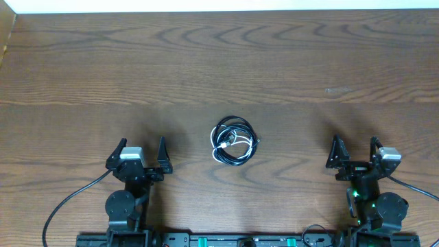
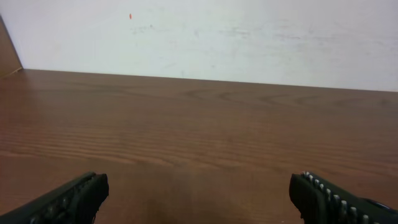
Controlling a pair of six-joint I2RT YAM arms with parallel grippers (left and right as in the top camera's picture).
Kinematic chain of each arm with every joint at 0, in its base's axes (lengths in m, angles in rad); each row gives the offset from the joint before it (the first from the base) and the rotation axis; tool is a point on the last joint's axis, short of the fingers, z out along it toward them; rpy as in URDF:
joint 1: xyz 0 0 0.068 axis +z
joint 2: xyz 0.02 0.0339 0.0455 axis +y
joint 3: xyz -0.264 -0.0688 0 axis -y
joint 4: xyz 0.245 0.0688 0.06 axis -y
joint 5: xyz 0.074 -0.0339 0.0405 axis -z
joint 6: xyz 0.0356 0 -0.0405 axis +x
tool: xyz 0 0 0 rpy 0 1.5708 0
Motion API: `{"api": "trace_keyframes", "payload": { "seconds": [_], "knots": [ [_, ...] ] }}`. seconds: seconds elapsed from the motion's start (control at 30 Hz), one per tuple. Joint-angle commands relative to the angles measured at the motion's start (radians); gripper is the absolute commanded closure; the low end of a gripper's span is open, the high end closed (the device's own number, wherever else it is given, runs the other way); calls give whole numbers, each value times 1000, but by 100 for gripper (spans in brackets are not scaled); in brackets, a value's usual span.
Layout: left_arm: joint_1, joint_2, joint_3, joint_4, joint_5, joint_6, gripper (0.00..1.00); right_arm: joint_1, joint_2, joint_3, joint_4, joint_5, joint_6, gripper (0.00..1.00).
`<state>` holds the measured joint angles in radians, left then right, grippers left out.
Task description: Untangle cables
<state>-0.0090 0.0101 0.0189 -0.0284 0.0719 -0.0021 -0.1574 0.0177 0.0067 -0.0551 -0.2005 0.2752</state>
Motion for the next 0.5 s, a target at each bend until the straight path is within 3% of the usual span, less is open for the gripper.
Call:
{"api": "trace_keyframes", "payload": {
  "seconds": [0.0, 0.47],
  "knots": [
    [-4, -6, -15, -38, -2, 9, 2, 21, -2, -1, -5, 11, 8, 1],
    [-4, -6, -15, -35, -3, 6, 2, 21, -2, -1, -5, 30, 9, 1]
  ]
}}
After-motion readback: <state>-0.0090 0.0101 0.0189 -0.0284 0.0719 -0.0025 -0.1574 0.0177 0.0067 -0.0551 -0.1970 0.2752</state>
